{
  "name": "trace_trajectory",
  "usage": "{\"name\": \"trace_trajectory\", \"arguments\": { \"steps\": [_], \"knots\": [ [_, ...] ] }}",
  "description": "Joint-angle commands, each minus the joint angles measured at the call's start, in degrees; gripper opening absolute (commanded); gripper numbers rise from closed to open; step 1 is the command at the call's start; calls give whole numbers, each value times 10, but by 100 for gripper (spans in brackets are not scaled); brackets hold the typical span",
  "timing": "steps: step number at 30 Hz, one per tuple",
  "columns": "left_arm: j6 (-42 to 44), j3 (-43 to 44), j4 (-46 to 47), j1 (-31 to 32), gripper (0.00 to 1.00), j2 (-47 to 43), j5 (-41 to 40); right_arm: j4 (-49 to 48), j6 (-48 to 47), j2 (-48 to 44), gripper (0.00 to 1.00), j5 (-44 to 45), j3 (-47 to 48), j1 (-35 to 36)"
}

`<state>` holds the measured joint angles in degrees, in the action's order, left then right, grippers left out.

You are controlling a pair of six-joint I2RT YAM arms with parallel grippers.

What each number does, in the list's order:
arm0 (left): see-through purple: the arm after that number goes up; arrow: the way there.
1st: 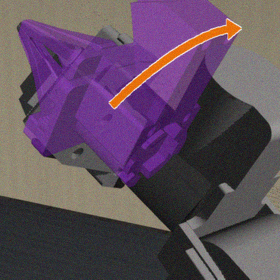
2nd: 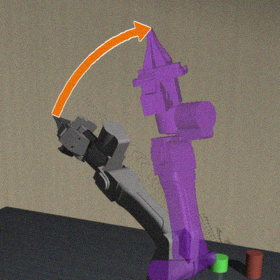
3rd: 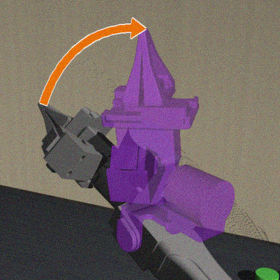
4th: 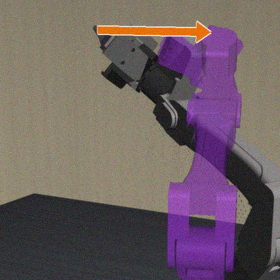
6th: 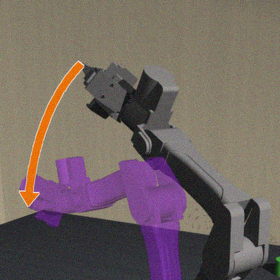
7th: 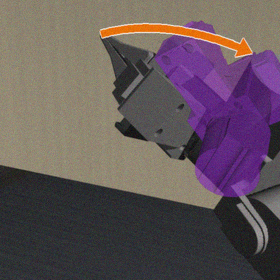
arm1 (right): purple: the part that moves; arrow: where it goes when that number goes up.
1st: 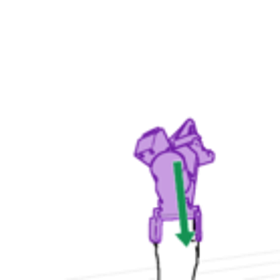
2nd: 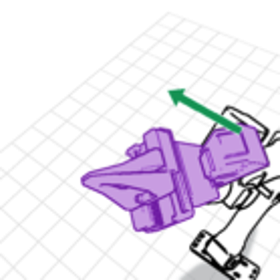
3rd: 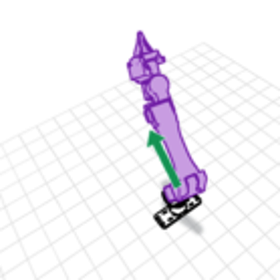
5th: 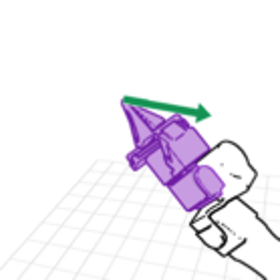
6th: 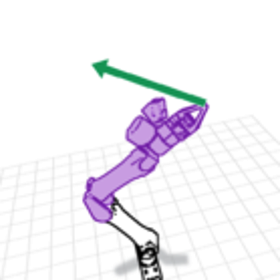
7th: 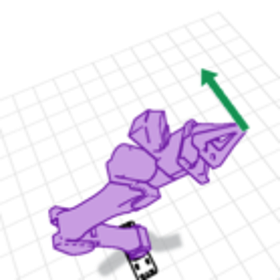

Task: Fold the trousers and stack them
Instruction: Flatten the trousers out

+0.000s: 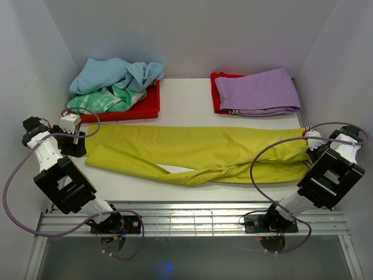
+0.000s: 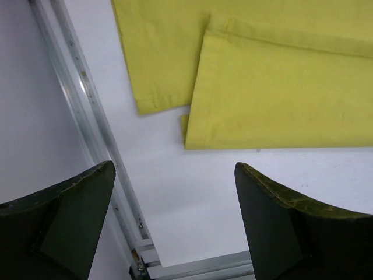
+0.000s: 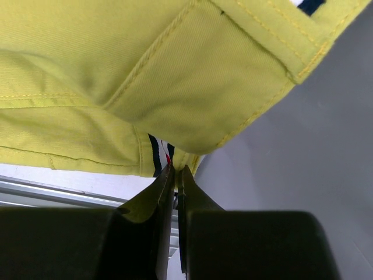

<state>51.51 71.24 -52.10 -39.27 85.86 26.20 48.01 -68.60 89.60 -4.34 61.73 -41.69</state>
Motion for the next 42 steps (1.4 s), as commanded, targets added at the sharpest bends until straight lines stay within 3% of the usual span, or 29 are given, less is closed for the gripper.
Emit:
{"name": "trace_trajectory", "arguments": {
  "steps": [1, 4, 5, 12, 18, 23, 27, 30, 38, 41, 42],
  "knots": [
    [97, -37, -24, -59, 94, 46, 88, 3, -3, 3, 8, -3, 23, 5],
    [253, -44, -83, -112, 94, 64, 198, 3, 0, 4, 8, -3, 28, 6],
    [349, -49, -98, -120, 94, 67, 216, 4, 3, 5, 8, -2, 30, 7],
    [670, -119, -129, -124, 92, 53, 231, 10, 18, 13, 8, 2, 28, 13],
    [855, -205, -163, -114, 93, -32, 271, 16, 31, 16, 8, 6, 33, 16],
    [830, -293, -180, 33, 92, -175, 243, 26, 51, 18, 8, -8, 34, 27],
    [764, -378, -124, 155, 91, -281, 195, 37, 70, 22, 8, -18, 41, 34],
    [707, -420, -63, 186, 91, -302, 184, 42, 76, 23, 8, -25, 44, 35],
    [587, -424, 74, 219, 89, -271, 175, 39, 74, 16, 8, -25, 36, 37],
    [566, -422, 108, 237, 81, -239, 155, 38, 77, 21, 8, -26, 37, 37],
    [568, -420, 109, 244, 72, -231, 149, 38, 78, 22, 8, -26, 38, 37]
  ]
}}
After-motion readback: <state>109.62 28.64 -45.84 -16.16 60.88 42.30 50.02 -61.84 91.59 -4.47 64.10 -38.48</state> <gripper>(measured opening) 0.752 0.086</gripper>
